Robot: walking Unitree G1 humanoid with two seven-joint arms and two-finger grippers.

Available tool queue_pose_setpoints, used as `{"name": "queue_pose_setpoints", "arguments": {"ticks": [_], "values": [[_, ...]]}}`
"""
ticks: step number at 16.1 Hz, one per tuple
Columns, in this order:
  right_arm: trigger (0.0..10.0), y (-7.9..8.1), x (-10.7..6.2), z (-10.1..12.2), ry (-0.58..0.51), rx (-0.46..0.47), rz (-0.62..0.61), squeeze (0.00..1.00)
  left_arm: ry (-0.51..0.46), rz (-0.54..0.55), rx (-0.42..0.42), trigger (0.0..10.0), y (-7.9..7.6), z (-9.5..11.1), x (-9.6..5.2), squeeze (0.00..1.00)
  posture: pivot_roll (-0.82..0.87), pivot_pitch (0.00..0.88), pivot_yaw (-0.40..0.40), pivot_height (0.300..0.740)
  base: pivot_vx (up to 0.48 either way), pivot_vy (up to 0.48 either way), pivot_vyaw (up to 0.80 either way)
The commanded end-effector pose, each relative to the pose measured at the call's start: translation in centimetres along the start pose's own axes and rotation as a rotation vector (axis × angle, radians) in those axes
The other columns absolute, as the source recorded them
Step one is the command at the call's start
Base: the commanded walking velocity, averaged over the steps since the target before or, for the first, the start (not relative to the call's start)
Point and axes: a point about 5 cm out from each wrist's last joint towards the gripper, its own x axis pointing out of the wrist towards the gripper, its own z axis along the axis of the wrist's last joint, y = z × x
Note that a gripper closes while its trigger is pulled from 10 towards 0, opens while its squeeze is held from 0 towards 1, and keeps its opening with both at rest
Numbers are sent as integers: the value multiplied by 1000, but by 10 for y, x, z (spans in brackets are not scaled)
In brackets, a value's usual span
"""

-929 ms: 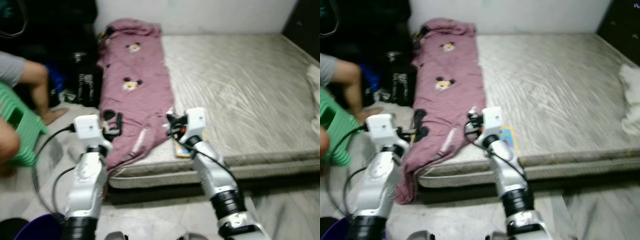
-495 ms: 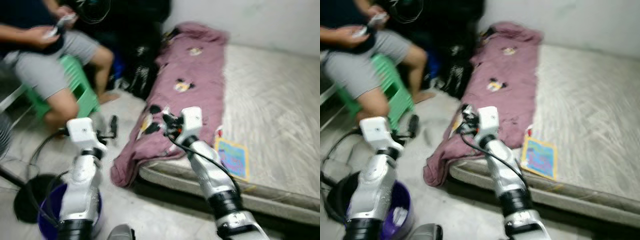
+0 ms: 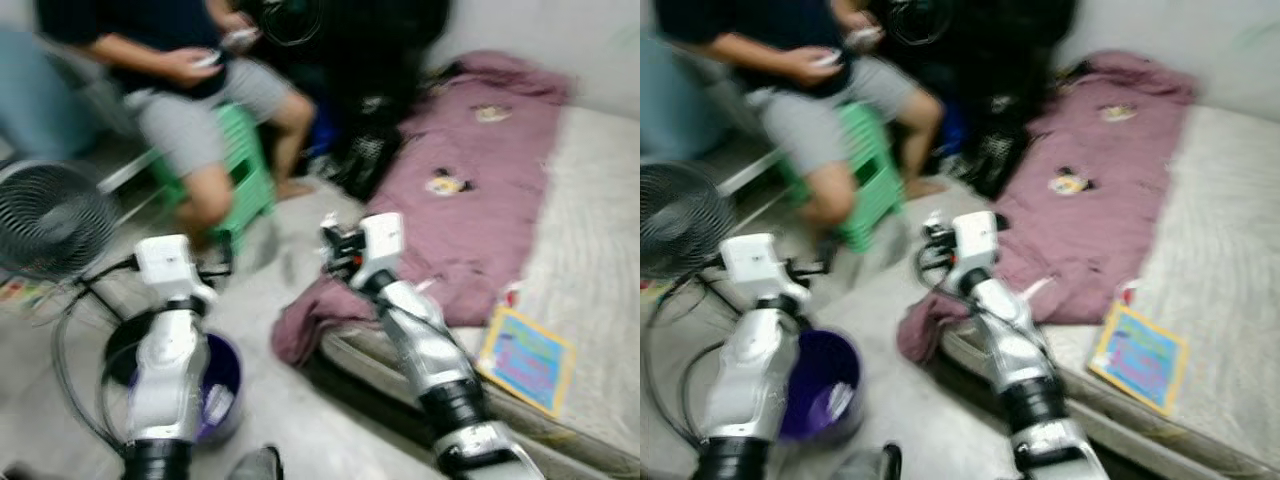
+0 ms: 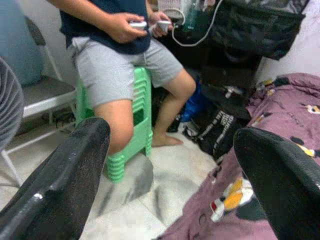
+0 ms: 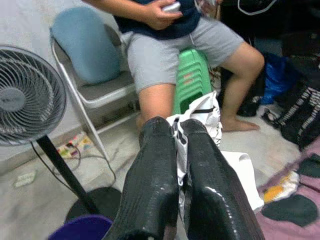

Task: Clean up the room

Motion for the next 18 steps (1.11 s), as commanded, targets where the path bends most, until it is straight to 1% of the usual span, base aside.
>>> {"name": "queue_pose_setpoints", "arguments": {"ticks": [1, 3, 4, 5, 6, 8, 11, 12, 14, 15, 16, 18], "values": [[10000, 7, 4, 5, -21, 5, 11, 0, -11, 5, 28, 10000, 6, 3, 0, 0, -68, 0, 8, 740, 0, 0, 800], [10000, 0, 1, 6, -29, -24, -20, 0, -9, 0, 51, 10000, 10, 3, -2, 0, -68, 0, 15, 740, 0, 0, 800], [10000, -12, -3, 3, -4, 2, -79, 0, 2, 3, 59, 10000, 16, 2, -4, 0, -70, 0, 25, 740, 0, 0, 800], [10000, -15, -5, 2, 3, -2, -86, 0, 5, 4, 61, 10000, 18, 1, -4, 0, -70, 0, 25, 740, 0, 0, 800], [10000, -20, -10, -1, 26, -33, -77, 0, 14, 1, 72, 10000, 20, 1, -4, 0, -79, 0, 40, 740, 0, 0, 800], [10000, -16, -20, -6, 56, -92, -26, 0, 15, -13, 80, 10000, 17, 0, -3, 0, -86, 0, 43, 740, 0, 0, 800], [10000, -8, -23, -2, 36, -153, 15, 0, 7, -28, 72, 10000, 12, 0, -3, 0, -93, 0, 38, 740, 0, 0, 800], [10000, -6, -22, -1, 23, -139, 6, 0, 3, -26, 69, 10000, 12, 0, -4, 0, -89, 0, 33, 740, 0, 0, 800], [10000, -8, -23, -1, 13, -85, -60, 0, -3, -11, 69, 10000, 13, 1, -7, 0, -81, 0, 24, 740, 0, 0, 800], [10000, -5, -25, -1, -8, -110, -79, 0, -9, 8, 72, 10000, 16, 3, -8, 0, -81, 0, 19, 740, 0, 0, 800], [10000, -7, -23, 4, -36, -88, -103, 0, -17, 13, 74, 10000, 17, 4, -9, 0, -84, 0, 13, 740, 0, 0, 788], [10000, -12, -21, 5, -37, -70, -153, 0, -17, 12, 73, 10000, 17, 4, -9, 0, -86, 0, 13, 740, 0, 0, 775]]}}
